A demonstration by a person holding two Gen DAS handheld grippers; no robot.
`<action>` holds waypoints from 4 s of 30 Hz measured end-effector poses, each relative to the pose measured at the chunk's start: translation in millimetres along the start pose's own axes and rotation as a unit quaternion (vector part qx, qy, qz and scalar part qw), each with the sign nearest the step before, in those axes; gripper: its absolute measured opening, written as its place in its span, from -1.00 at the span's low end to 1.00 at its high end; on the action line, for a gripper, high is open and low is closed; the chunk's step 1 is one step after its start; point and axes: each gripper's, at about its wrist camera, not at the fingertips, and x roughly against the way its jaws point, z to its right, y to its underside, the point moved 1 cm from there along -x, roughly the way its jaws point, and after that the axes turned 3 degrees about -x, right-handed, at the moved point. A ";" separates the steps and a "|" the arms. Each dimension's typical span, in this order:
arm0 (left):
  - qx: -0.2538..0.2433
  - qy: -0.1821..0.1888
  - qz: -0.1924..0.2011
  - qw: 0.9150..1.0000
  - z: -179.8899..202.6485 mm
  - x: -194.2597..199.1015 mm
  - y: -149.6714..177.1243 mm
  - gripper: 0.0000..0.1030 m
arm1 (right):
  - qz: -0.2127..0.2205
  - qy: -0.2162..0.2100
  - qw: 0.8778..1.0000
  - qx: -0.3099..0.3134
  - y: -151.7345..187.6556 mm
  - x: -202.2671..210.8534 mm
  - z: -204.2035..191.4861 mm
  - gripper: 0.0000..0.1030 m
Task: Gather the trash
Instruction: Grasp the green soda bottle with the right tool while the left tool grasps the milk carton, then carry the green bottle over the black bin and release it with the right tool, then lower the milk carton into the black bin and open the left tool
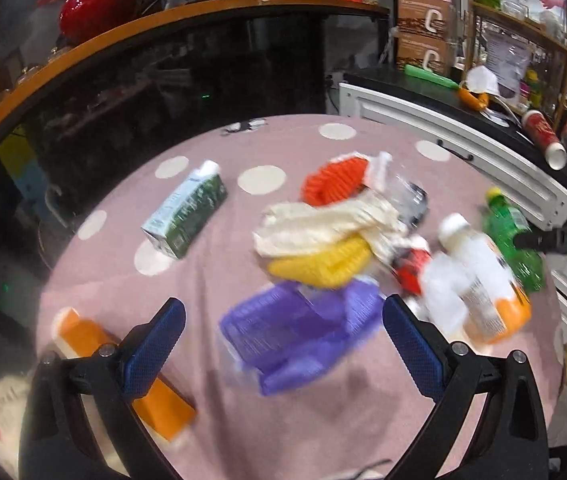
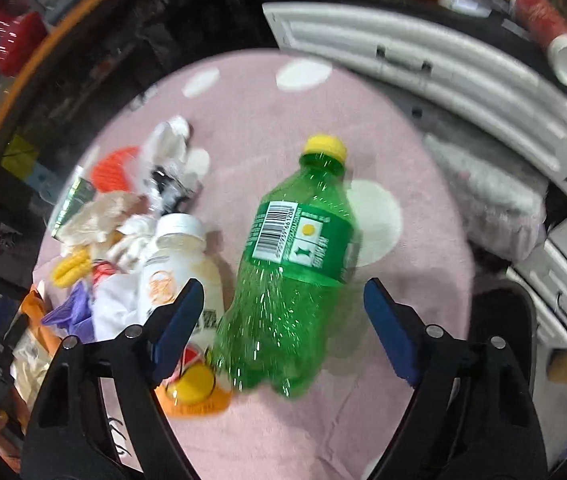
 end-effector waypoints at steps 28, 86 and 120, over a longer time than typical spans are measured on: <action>-0.051 -0.096 -0.154 0.982 -95.3 -171.4 -71.5 0.51 | -0.009 -0.046 0.998 0.036 -4.2 -9.7 14.4 0.23; -0.025 0.147 0.153 0.977 125.6 92.3 50.4 -0.03 | 0.053 0.021 0.998 -0.008 145.3 51.6 203.5 0.23; -0.145 0.278 0.051 0.948 354.0 39.9 97.8 -0.03 | -0.021 0.132 0.991 -0.027 150.9 -30.0 291.5 0.40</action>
